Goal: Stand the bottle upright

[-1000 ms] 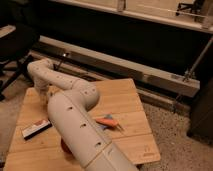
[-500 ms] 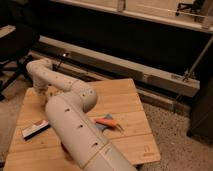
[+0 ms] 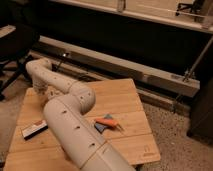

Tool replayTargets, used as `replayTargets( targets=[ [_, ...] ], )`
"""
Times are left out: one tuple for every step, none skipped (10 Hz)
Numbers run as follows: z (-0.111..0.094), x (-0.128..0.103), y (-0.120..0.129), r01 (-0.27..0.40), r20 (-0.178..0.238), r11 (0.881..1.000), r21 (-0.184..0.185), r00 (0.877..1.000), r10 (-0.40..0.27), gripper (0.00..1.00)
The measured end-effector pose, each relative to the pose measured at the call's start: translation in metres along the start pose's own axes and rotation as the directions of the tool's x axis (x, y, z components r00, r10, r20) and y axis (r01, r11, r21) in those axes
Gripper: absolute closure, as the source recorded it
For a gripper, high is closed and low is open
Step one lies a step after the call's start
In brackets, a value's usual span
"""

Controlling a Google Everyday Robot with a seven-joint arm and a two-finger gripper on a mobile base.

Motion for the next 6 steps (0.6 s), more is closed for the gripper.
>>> replayTargets(
  targets=[
    [0.0, 0.0, -0.001, 0.0, 0.0, 1.0, 0.0, 1.0, 0.0, 0.7],
    [-0.001, 0.001, -0.002, 0.0, 0.001, 1.0, 0.001, 1.0, 0.0, 0.7],
    [-0.003, 0.001, -0.003, -0.001, 0.003, 1.0, 0.005, 1.0, 0.001, 0.7],
    [-0.01, 0.001, -0.008, -0.002, 0.013, 1.0, 0.021, 1.0, 0.001, 0.7],
    [-0.019, 0.0, -0.012, -0.002, 0.027, 0.999, 0.039, 1.0, 0.001, 0.7],
    [-0.034, -0.002, -0.018, -0.004, 0.048, 0.998, 0.064, 0.999, 0.001, 0.7]
  ],
)
